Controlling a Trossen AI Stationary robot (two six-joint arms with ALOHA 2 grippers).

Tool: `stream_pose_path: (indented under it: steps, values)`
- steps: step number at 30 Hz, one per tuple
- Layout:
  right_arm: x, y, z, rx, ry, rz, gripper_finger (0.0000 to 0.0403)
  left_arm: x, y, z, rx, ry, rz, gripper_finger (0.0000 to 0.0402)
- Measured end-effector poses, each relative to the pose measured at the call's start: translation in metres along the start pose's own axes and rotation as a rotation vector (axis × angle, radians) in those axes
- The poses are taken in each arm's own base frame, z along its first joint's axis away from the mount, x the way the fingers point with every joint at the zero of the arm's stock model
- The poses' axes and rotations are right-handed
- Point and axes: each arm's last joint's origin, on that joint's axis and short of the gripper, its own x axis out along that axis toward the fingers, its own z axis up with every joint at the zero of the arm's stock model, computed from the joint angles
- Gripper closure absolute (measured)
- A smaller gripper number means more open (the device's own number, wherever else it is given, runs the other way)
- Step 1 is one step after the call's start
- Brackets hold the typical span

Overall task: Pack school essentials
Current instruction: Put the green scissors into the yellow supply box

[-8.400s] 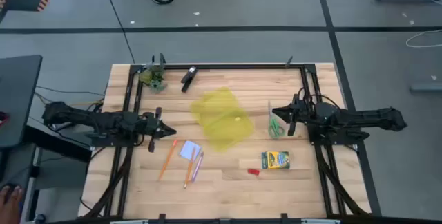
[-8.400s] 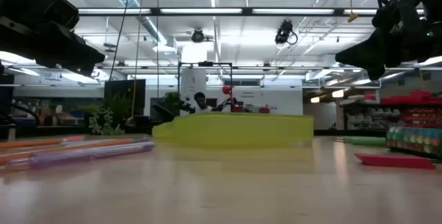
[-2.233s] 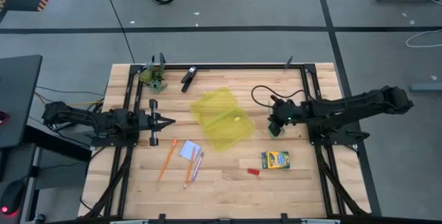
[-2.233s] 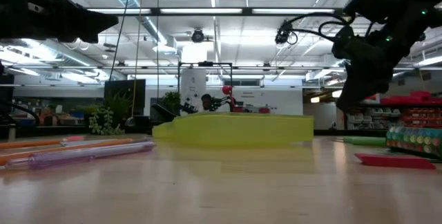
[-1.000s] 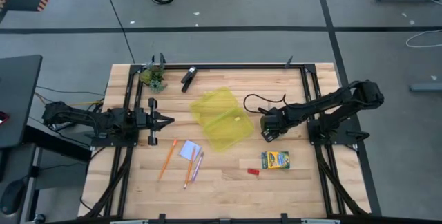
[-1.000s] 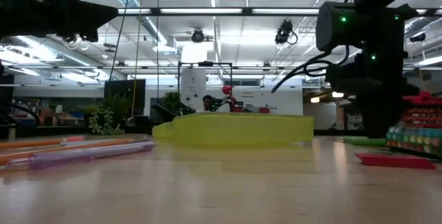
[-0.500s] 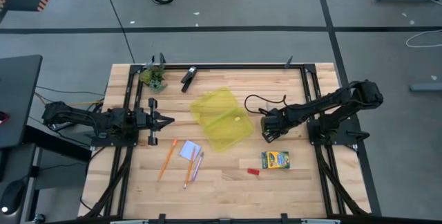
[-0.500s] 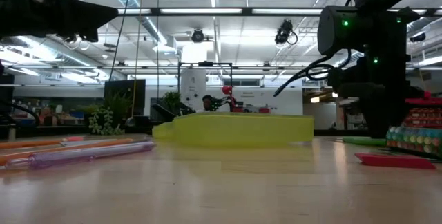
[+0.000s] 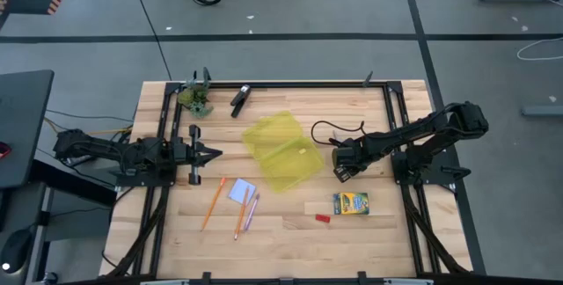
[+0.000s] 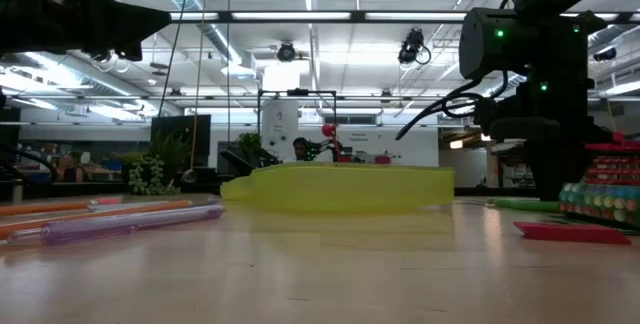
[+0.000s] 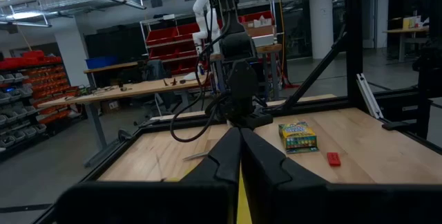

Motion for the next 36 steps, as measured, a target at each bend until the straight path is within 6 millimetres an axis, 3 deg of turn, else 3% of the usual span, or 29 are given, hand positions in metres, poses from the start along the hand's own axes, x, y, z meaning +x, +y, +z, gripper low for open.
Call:
stream_pose_path:
  steps: [36]
  values:
    - [-0.0046,0.0008,0.0025,-0.037,-0.041,-0.042,0.0305,0.0,0.0,0.0001,0.0,-0.001,0.0,0.0381]
